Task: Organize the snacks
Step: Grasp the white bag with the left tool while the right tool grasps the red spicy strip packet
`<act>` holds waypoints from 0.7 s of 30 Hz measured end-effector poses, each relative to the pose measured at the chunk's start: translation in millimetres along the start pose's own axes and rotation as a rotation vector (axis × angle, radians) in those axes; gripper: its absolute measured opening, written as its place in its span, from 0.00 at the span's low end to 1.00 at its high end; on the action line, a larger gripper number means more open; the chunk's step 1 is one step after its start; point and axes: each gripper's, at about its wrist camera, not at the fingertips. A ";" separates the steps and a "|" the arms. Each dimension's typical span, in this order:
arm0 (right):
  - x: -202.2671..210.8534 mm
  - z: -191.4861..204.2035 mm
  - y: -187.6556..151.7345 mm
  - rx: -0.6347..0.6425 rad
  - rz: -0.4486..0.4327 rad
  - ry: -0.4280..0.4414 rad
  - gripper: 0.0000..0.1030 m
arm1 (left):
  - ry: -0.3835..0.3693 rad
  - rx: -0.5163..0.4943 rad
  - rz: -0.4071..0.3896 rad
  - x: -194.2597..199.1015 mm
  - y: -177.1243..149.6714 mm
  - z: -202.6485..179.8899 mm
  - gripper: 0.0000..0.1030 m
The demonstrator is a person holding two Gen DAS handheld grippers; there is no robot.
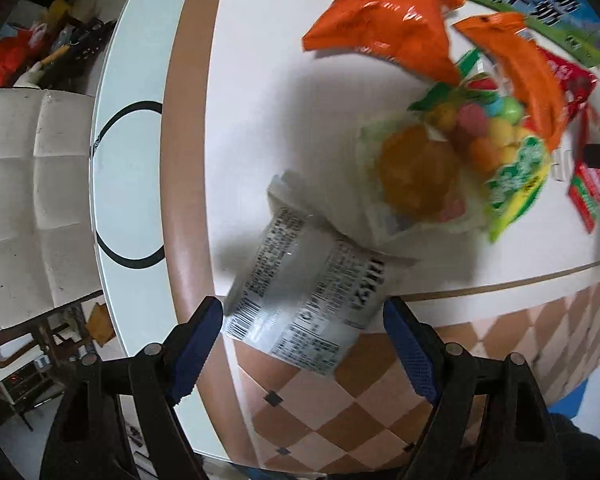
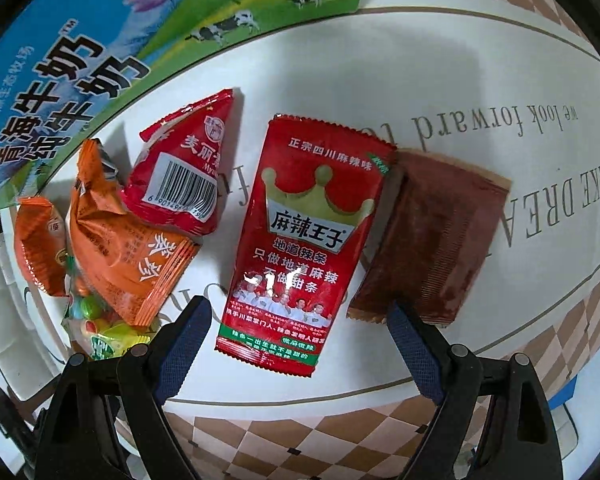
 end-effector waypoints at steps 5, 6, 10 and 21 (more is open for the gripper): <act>-12.3 0.5 8.9 -0.025 0.002 -0.005 0.89 | -0.042 0.111 0.019 -6.1 9.2 19.9 0.79; -14.4 1.6 10.5 -0.030 0.002 -0.014 0.89 | -0.046 0.141 0.018 -6.6 11.4 25.9 0.79; -19.8 11.3 14.4 -0.021 -0.003 -0.056 0.85 | -0.081 0.234 0.028 -8.3 16.4 45.2 0.79; -19.6 37.4 -8.3 0.072 -0.047 -0.108 0.58 | -0.173 0.260 0.079 -30.4 2.8 59.5 0.79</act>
Point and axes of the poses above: each gripper's, at about its wrist camera, not at the fingertips, and x roughly against the way its jaws point, z to its left, y to its top, and after that the axes turned 1 degree about z, right-handed
